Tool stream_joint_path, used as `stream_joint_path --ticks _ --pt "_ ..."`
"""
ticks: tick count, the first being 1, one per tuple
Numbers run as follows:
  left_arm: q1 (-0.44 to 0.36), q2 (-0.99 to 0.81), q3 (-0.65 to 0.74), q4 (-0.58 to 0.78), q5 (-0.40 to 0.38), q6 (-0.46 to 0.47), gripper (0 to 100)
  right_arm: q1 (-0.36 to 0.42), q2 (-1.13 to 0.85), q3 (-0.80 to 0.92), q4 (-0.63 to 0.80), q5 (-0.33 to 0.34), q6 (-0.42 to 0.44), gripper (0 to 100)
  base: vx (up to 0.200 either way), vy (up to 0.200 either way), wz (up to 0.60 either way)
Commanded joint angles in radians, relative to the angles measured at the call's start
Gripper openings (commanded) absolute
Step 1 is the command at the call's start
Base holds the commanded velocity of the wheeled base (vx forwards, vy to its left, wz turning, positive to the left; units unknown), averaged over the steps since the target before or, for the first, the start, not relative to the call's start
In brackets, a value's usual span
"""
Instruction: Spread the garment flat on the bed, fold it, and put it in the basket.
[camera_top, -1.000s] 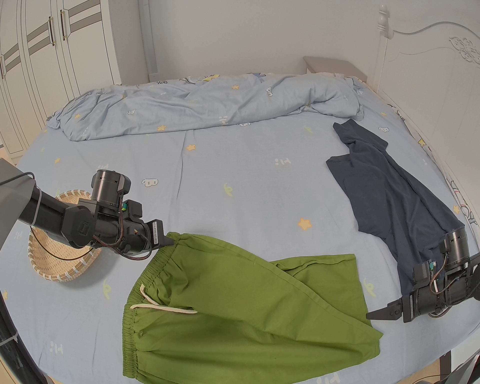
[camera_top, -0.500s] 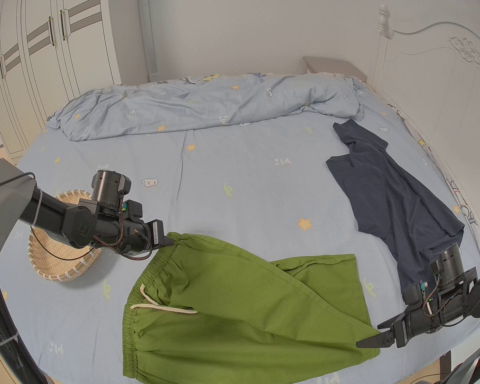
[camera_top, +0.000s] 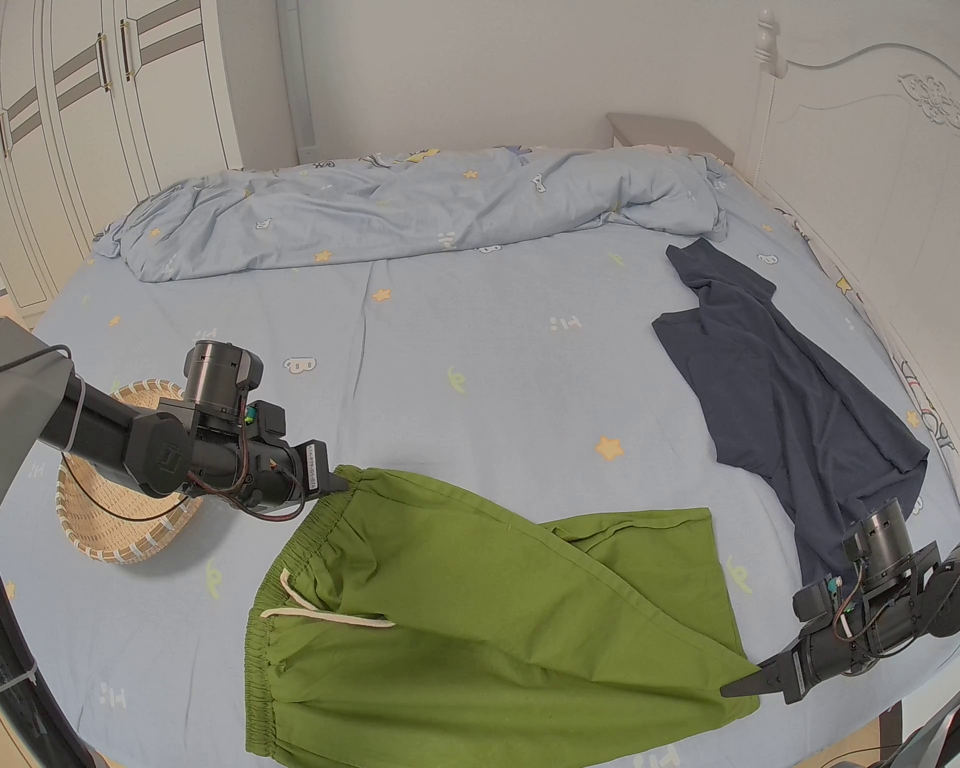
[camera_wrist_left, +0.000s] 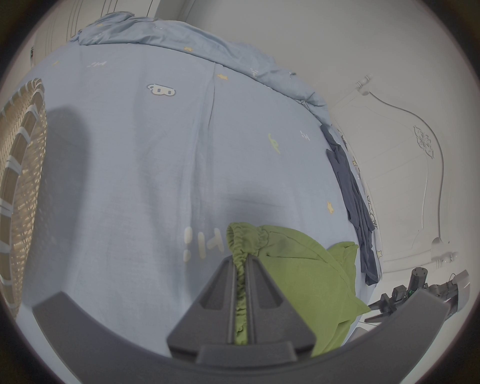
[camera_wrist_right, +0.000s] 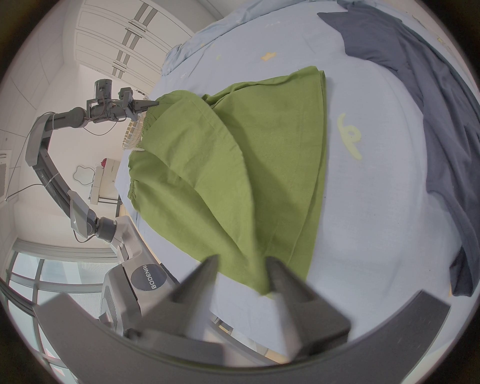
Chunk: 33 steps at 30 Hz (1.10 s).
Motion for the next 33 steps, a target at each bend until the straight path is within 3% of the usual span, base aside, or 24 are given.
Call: stream_joint_path --ticks 1,10,15,23,33 --pt "-0.001 -0.001 0.000 0.000 0.000 -0.001 0 -0.001 0.017 -0.002 -0.006 -0.001 0.001 0 0.000 0.000 0.00" --pt "0.004 -0.007 0.011 0.000 0.001 -0.004 0 -0.009 0.009 -0.010 -0.023 -0.005 0.002 0 0.000 0.000 0.00" --pt "0.030 -0.076 0.089 -0.011 0.056 -0.010 0 -0.009 0.003 -0.093 -0.083 -0.114 0.001 0 0.000 0.000 0.00" --pt "0.151 -0.230 0.162 -0.017 0.061 -0.013 0 -0.014 0.024 -0.387 -0.043 -0.130 0.008 0 0.000 0.000 0.00" --pt "0.177 -0.223 0.149 -0.042 0.066 -0.012 0 -0.064 0.172 -0.651 -0.020 -0.142 0.008 0 0.000 0.000 0.00"
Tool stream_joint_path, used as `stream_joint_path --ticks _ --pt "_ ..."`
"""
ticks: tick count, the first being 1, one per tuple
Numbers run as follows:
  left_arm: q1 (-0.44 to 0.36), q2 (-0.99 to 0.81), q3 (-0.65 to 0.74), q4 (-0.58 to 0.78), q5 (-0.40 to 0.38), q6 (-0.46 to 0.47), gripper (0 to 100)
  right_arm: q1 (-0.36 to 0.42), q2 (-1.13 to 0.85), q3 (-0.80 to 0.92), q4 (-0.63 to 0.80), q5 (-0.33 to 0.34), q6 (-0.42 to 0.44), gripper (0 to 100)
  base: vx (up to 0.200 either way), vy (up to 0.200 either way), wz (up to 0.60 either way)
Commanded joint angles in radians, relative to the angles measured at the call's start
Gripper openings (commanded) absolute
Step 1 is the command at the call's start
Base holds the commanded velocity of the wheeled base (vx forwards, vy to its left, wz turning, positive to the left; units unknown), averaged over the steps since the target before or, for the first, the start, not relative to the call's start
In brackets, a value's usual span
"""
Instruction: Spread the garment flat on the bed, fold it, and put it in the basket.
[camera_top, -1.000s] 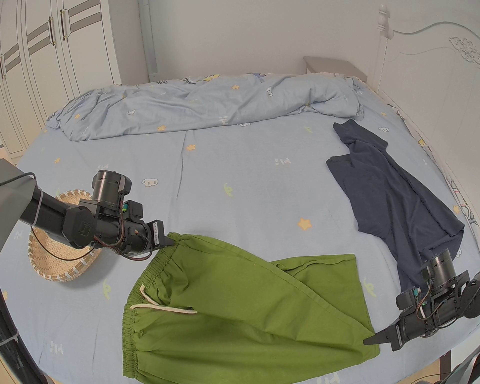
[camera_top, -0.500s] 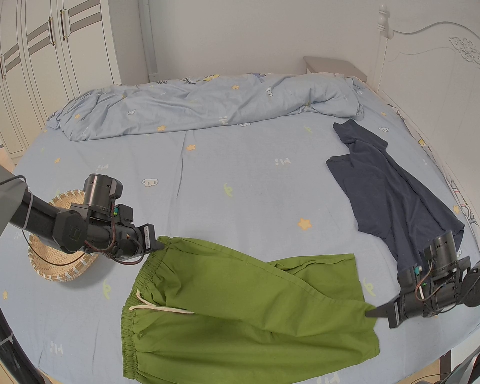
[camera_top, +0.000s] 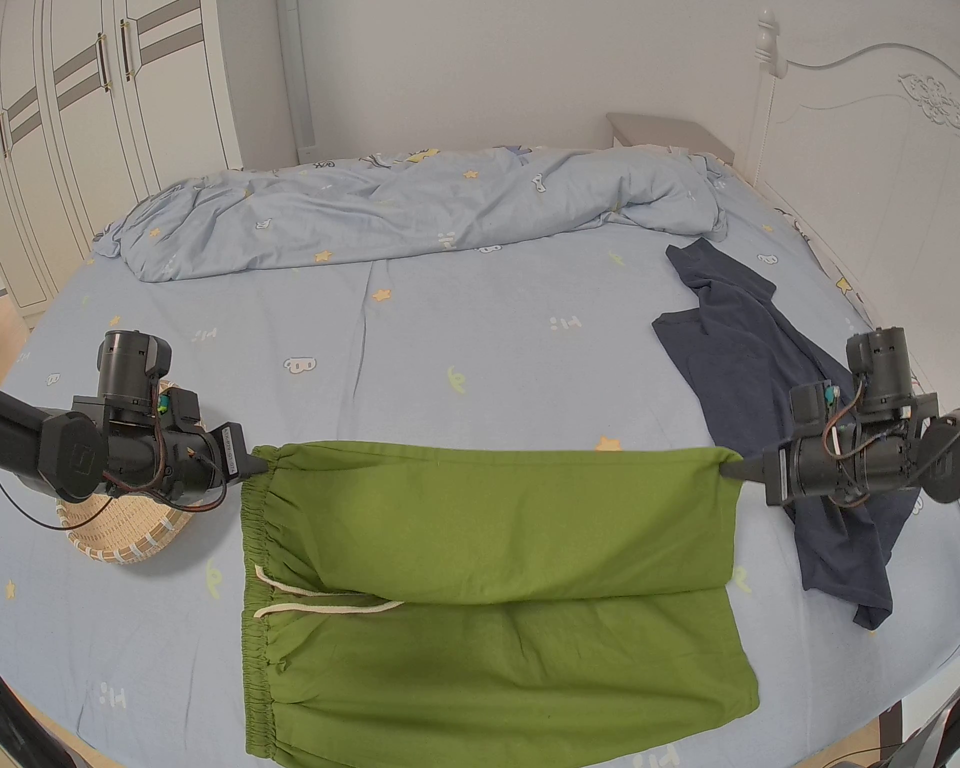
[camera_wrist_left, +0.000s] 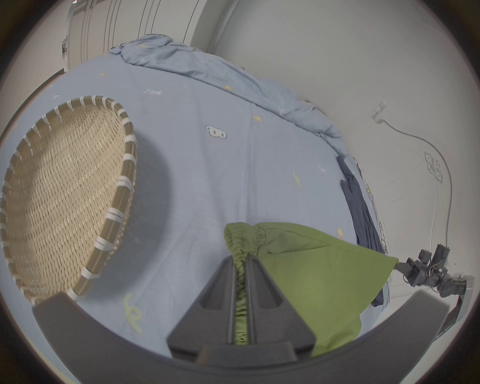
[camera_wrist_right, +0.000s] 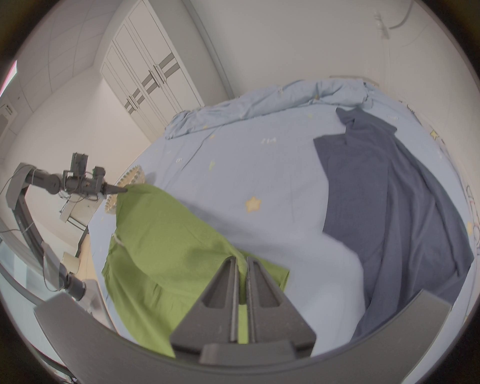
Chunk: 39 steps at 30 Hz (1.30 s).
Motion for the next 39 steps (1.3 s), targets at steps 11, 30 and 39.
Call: stream_joint_path --ticks 11,30,39 --pt "0.059 0.092 -0.071 -0.116 0.003 0.005 0 -0.028 0.271 -0.327 -0.020 -0.134 0.002 0 0.000 0.000 0.00" --pt "0.078 0.210 -0.204 -0.118 0.003 0.021 0 0.029 0.472 -0.597 -0.064 -0.230 -0.014 0 0.000 0.000 0.00" --pt "0.093 0.224 -0.223 -0.118 0.002 0.031 0 0.033 0.533 -0.686 -0.067 -0.231 -0.019 0 0.000 0.000 0.00"
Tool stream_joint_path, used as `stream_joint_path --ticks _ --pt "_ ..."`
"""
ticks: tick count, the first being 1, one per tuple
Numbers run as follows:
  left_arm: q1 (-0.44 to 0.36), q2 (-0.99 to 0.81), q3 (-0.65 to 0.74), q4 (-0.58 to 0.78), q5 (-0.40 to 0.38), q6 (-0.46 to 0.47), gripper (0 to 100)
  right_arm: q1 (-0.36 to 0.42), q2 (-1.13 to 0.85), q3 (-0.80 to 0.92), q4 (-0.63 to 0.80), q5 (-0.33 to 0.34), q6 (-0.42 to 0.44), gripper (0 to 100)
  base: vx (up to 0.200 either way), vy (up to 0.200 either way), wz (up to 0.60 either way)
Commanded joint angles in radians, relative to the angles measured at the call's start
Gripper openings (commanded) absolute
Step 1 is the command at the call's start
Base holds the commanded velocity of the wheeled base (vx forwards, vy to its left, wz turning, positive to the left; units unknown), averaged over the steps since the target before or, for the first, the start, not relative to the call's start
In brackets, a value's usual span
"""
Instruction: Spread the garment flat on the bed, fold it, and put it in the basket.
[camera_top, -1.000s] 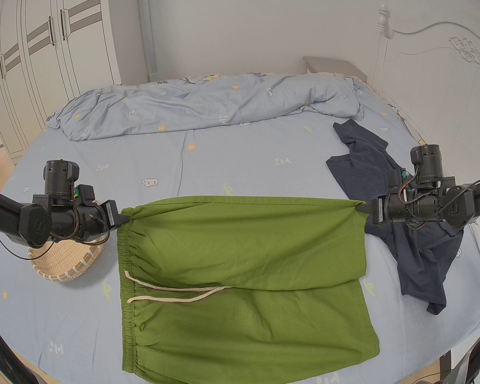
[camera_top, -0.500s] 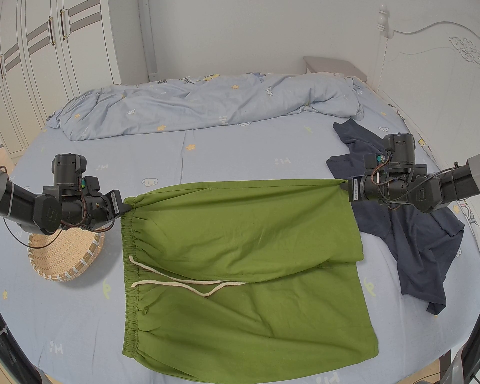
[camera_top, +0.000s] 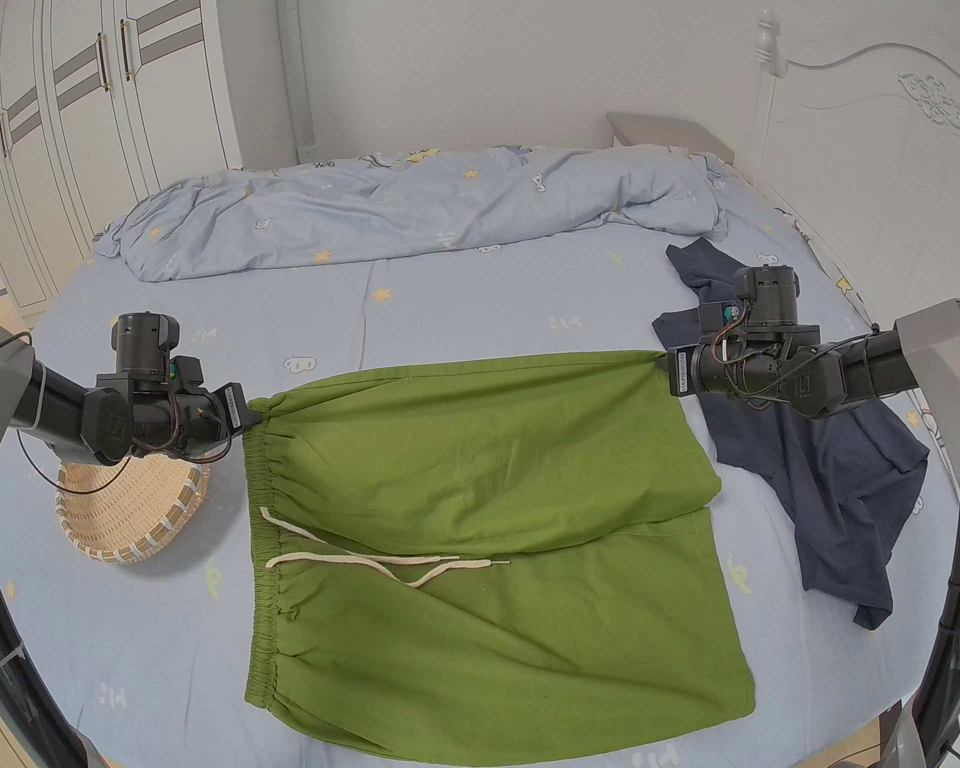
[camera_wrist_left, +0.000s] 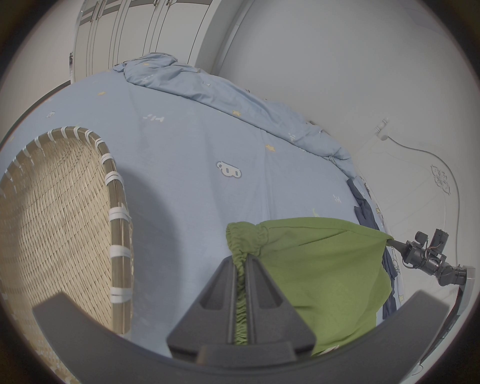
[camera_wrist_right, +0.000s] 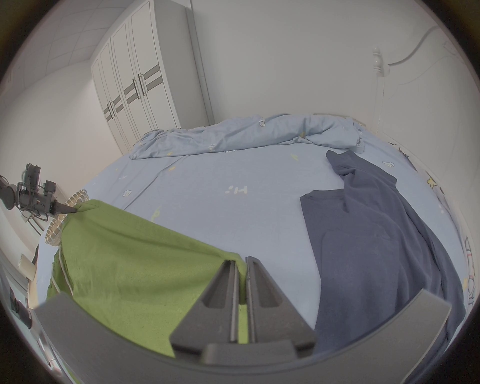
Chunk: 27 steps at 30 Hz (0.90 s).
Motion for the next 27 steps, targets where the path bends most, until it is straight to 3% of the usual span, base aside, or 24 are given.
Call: stream_joint_path --ticks 1,27 --pt "0.011 0.012 -0.009 -0.001 -0.002 0.003 0 0.001 0.052 -0.051 -0.006 0.001 -0.002 0 0.000 0.000 0.00" --pt "0.021 0.049 -0.051 -0.002 0.000 0.003 0 -0.006 0.244 -0.371 0.060 0.003 -0.016 0 0.000 0.000 0.00"
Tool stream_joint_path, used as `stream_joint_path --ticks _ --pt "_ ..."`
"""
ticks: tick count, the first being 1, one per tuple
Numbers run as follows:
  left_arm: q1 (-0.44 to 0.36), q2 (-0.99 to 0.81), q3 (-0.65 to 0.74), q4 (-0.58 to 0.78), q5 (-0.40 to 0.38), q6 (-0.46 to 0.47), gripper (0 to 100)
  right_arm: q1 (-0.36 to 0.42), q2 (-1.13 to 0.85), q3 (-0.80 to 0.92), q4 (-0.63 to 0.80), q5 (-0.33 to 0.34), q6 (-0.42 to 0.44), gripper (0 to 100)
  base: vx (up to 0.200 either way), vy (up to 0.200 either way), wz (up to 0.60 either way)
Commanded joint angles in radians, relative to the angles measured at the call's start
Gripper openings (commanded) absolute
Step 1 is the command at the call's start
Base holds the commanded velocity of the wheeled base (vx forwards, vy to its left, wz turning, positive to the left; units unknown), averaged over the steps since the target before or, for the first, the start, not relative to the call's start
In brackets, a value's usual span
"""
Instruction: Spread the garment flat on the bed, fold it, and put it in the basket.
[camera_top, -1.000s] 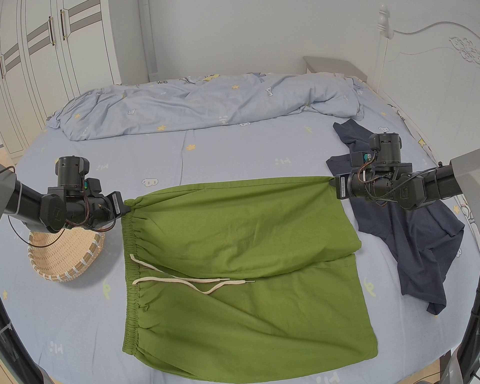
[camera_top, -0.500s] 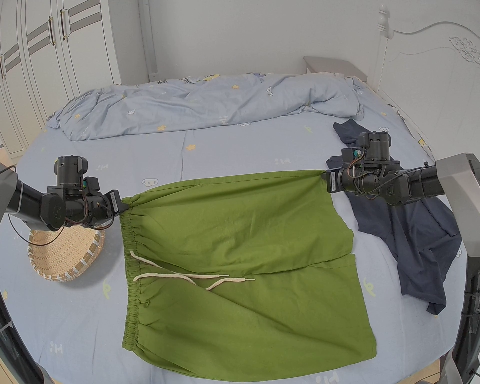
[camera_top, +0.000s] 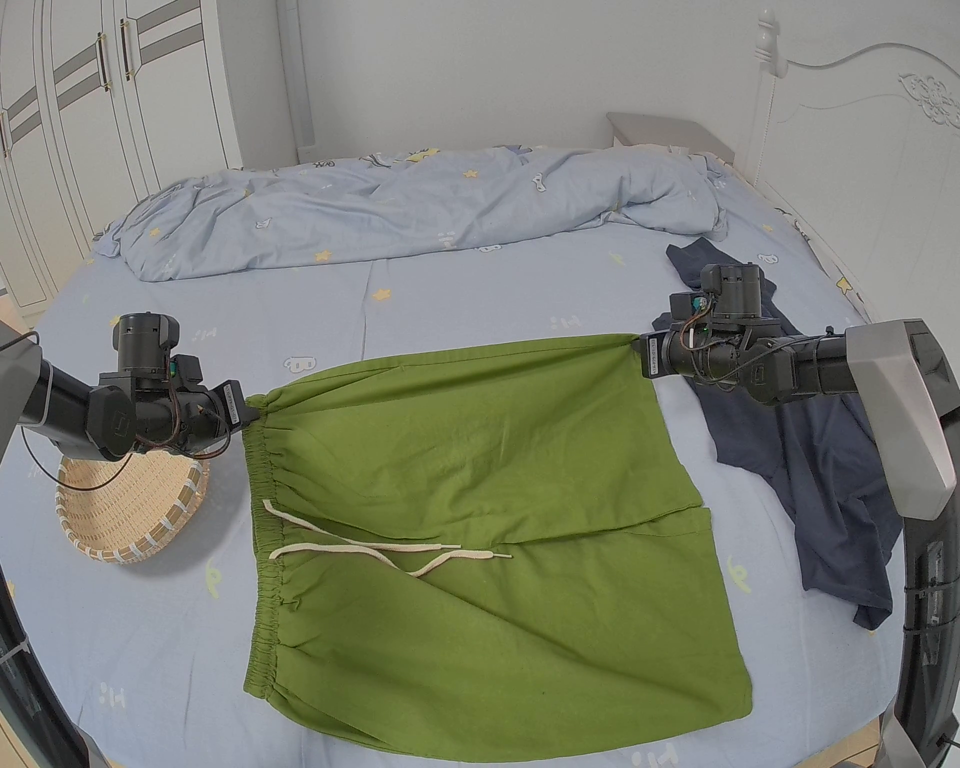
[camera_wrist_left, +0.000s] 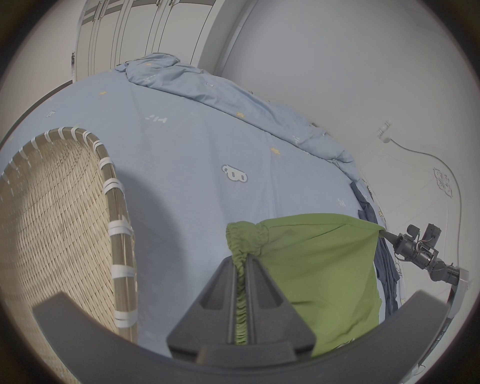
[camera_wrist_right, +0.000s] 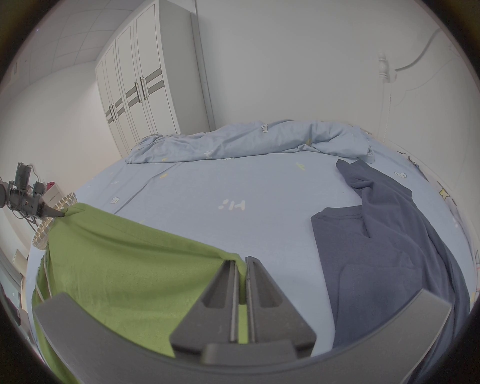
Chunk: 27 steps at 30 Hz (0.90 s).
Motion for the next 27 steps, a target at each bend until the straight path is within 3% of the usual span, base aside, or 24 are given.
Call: stream_joint_path --ticks 1,4,5,6,7,21,27 --pt "0.001 0.011 -0.010 0.000 0.001 -0.001 0 -0.001 0.021 -0.027 0.007 0.000 -0.002 0 0.000 0.000 0.00" --pt "-0.001 0.016 -0.013 0.000 0.001 -0.001 0 -0.001 0.021 -0.026 0.008 -0.002 -0.002 0 0.000 0.000 0.00" --pt "-0.001 0.019 -0.016 0.000 0.001 -0.001 100 -0.002 0.021 -0.026 0.008 0.000 -0.002 0 0.000 0.000 0.00" --pt "-0.001 0.022 -0.017 0.000 0.001 0.001 100 -0.001 0.022 -0.026 0.008 0.000 -0.002 0 0.000 0.000 0.00" --pt "-0.002 0.023 -0.019 0.000 0.001 0.001 100 -0.001 0.022 -0.026 0.008 0.000 -0.002 100 0.000 0.000 0.00" --pt "-0.041 -0.026 -0.002 0.001 0.001 0.019 100 0.005 0.015 -0.022 0.007 -0.003 0.003 100 0.000 0.000 0.00" --pt "-0.078 -0.145 0.102 0.001 -0.001 -0.027 100 -0.013 -0.100 0.077 0.024 -0.091 0.032 100 0.000 0.000 0.00"
